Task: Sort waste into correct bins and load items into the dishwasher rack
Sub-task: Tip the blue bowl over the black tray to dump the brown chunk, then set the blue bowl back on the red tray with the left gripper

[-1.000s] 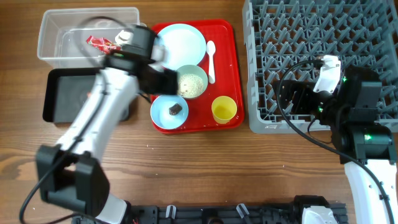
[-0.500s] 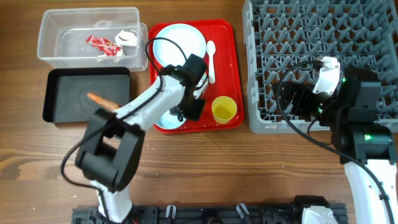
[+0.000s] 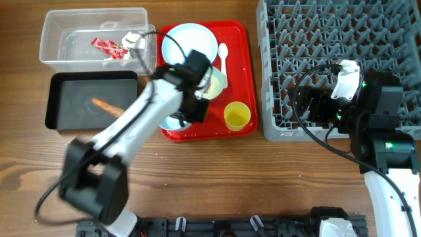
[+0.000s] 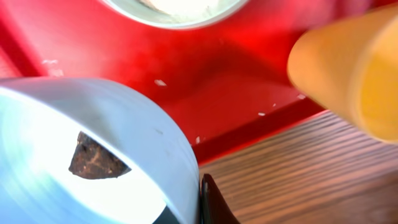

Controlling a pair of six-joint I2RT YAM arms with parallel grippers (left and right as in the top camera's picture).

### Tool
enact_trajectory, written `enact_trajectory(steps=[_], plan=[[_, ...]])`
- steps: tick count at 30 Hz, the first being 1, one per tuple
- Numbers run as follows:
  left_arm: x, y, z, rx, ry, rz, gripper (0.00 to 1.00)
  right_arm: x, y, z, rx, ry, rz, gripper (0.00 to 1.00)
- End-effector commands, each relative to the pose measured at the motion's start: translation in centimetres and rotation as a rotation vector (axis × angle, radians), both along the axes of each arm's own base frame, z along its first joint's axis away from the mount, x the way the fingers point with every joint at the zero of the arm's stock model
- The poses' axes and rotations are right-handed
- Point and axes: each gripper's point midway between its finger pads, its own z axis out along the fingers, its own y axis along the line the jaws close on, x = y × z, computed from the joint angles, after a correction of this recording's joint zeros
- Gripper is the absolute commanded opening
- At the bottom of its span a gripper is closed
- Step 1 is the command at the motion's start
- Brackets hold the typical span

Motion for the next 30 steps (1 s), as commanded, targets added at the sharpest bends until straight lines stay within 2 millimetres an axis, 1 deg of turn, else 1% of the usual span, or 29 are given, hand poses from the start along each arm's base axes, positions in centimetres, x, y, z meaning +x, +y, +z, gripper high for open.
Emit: enact_trajectory(steps=[1,3,4,5,6,8,10,11,12,14,15,16,19,21,25,28,30], plan=[[2.4,4.5,4.6,-0.083,-0.092,0.21,0.04,0.1,0.5,0.7,0.014,-0.016,0.016,1.0],[3.8,7.6,4.5,-0.124,-0.083,0.314,0.04,0.1,0.5,0.7,0.014,-0.016,0.016,1.0],[4.7,9.7,4.1,-0.165,-0.072,0.386,0.04,0.1,0.5,0.7,0.014,-0.015,0.016,1.0],[5.2,10.9,3.8,-0.206,-0.063,0.418,0.04,0.1,0.5,0.7,0.014,-0.015,0.015,1.0],[5.8,12.1,3.4,-0.296,-0.053,0.432,0.04,0.1,0.5,0.7,0.014,-0.015,0.015,1.0],[6.7,13.8,2.9,-0.489,-0.045,0.457,0.04,0.1,0.5,0.7,0.013,-0.015,0.016,1.0],[7.5,15.1,3.4,-0.735,-0.051,0.449,0.04,0.1,0.5,0.7,0.014,-0.014,0.015,1.0],[7.8,15.9,4.1,-0.88,-0.061,0.452,0.04,0.1,0.5,0.7,0.014,-0.014,0.015,1.0],[8.0,16.8,4.7,-0.989,-0.07,0.469,0.04,0.1,0.5,0.7,0.014,-0.014,0.016,1.0],[8.4,18.6,5.7,-1.177,-0.094,0.504,0.04,0.1,0.5,0.7,0.014,-0.014,0.016,1.0],[8.5,19.9,6.2,-1.286,-0.108,0.538,0.04,0.1,0.5,0.7,0.014,-0.014,0.015,1.0],[8.7,20.7,6.7,-1.357,-0.12,0.558,0.04,0.1,0.5,0.7,0.014,-0.014,0.016,1.0],[8.8,22.1,8.3,-1.49,-0.156,0.576,0.04,0.1,0.5,0.7,0.014,-0.014,0.016,1.0],[8.7,22.5,8.4,-1.511,-0.095,0.643,0.04,0.1,0.5,0.7,0.014,-0.013,0.016,1.0],[8.5,22.5,8.4,-1.546,0.027,0.75,0.04,0.1,0.5,0.6,0.013,-0.011,0.016,1.0],[8.5,22.5,8.4,-1.546,0.031,0.753,0.04,0.1,0.5,0.6,0.013,-0.011,0.016,1.0],[8.5,22.1,8.6,-1.533,0.009,0.722,0.04,0.1,0.5,0.6,0.013,-0.011,0.016,1.0]])
